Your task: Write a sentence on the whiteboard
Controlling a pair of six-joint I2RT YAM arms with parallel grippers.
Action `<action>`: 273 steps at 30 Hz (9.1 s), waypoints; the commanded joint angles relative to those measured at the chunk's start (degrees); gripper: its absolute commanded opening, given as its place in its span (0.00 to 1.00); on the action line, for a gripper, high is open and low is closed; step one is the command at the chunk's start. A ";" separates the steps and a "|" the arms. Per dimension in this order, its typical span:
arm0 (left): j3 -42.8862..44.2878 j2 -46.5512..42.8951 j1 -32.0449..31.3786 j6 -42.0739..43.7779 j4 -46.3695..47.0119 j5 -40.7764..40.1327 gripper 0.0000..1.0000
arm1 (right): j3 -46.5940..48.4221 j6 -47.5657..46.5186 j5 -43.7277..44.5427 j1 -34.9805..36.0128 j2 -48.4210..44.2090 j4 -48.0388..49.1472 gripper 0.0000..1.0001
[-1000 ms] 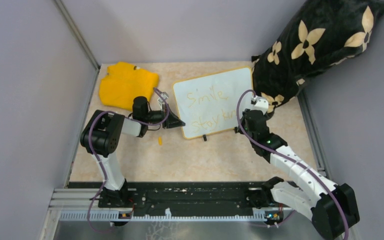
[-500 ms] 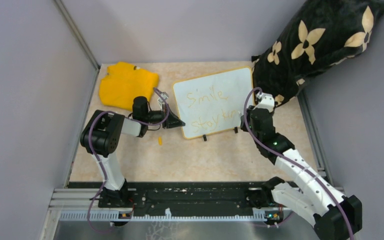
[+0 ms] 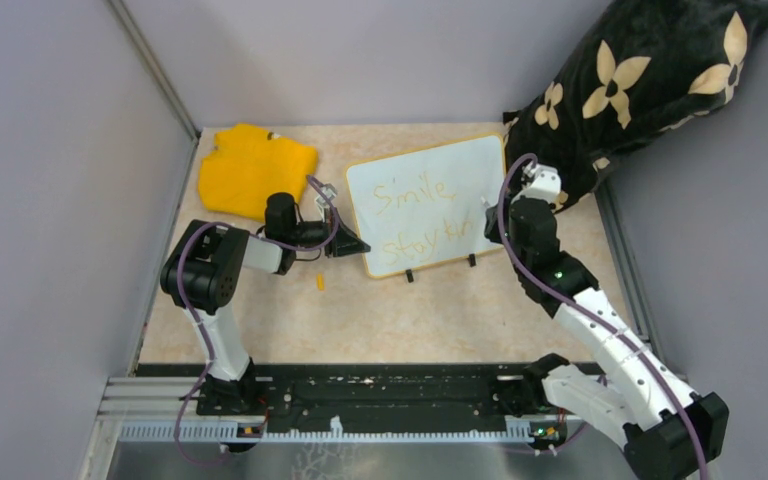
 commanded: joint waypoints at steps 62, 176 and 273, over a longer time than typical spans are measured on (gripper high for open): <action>0.28 0.51 -0.11 1.62 -5.10 -2.84 0.00 | -10.29 5.37 -6.55 -8.57 4.21 10.27 0.00; 0.29 0.59 -0.11 1.38 -4.99 -2.91 0.00 | -7.42 4.71 -8.69 -9.76 3.36 5.98 0.00; 0.47 0.57 -0.11 2.54 -6.49 -3.53 0.00 | -13.23 8.85 -16.06 -3.91 6.50 15.79 0.00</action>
